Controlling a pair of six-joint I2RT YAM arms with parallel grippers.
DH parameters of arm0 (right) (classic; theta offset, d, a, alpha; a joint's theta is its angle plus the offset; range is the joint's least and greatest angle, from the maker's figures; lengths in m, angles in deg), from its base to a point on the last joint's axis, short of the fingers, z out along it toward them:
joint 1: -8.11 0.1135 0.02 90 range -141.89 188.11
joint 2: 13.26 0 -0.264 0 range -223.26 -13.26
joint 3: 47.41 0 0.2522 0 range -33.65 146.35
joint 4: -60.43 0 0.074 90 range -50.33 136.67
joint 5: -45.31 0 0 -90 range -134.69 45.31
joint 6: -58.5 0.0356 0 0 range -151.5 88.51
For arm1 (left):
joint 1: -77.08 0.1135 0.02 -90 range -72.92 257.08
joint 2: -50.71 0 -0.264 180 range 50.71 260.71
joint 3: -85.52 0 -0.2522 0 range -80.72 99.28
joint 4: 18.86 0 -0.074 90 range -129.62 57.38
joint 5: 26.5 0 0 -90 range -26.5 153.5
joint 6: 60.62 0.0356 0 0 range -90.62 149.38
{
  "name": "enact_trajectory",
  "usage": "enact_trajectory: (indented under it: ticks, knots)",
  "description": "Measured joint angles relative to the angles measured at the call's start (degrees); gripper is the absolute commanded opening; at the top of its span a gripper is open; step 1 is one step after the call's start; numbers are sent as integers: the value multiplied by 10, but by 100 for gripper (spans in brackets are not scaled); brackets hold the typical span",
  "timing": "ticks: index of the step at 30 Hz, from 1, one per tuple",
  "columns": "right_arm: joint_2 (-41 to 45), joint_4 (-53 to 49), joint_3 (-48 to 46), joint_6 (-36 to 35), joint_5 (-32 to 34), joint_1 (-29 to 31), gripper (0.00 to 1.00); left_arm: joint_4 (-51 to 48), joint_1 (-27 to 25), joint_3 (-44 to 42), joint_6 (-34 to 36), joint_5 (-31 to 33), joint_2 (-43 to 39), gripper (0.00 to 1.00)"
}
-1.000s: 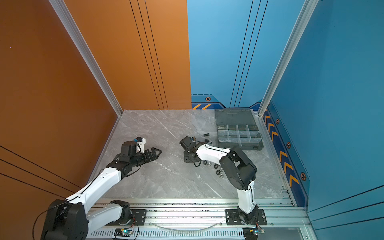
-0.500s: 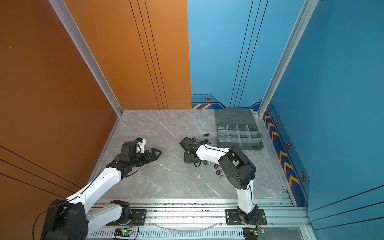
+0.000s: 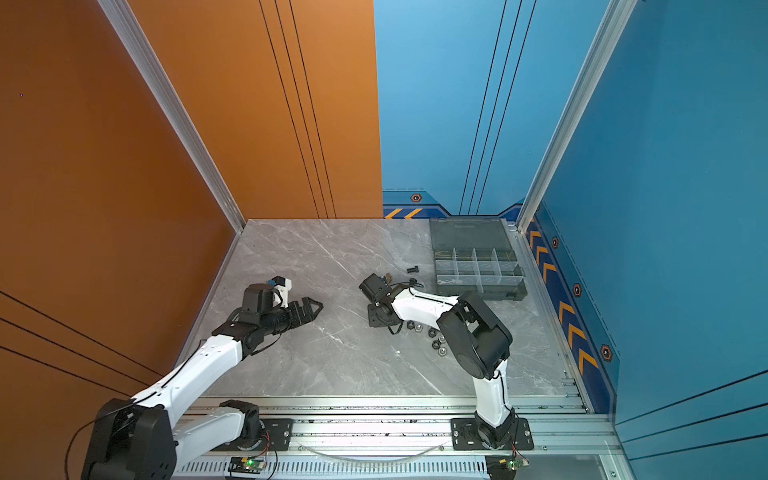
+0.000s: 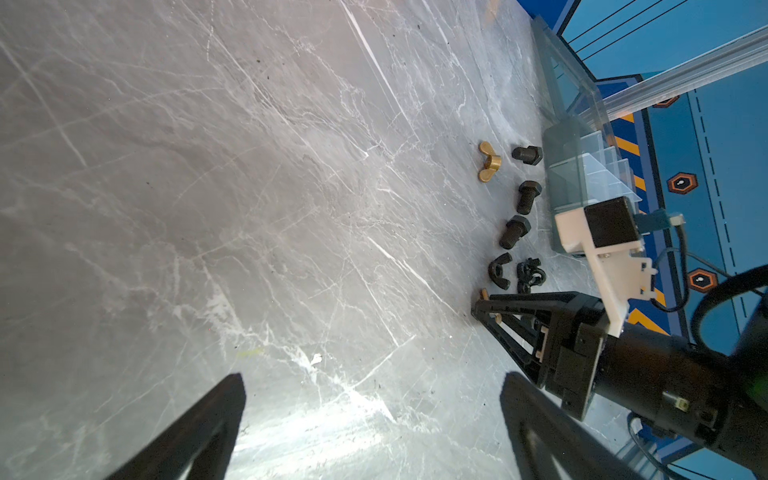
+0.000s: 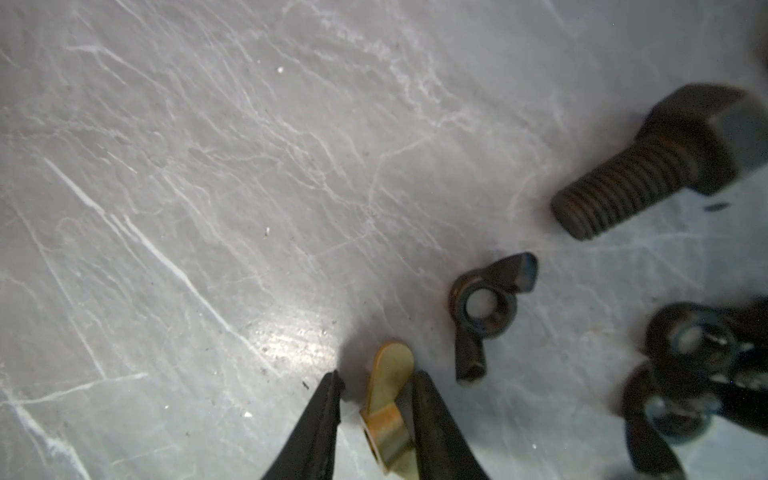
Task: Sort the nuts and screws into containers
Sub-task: 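Close the right gripper on the brass wing nut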
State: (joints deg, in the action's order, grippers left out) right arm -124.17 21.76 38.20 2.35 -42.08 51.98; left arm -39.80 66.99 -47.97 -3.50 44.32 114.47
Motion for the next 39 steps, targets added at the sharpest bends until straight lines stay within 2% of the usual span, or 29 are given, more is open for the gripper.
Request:
enact_trajectory:
  ticks: [11,23,36,39]
  knots:
    - [7,10,-11,-10,-15,-4,33,-2,0,0,-2,0,0,98]
    - [19,20,-30,-15,-25,-12,22,-4,-1,0,-7,0,0,98]
    - [21,20,-31,-19,-30,-12,1,-4,-4,0,-11,0,0,98]
    - [23,21,-33,-22,-35,-14,0,-4,-4,0,-11,0,0,98]
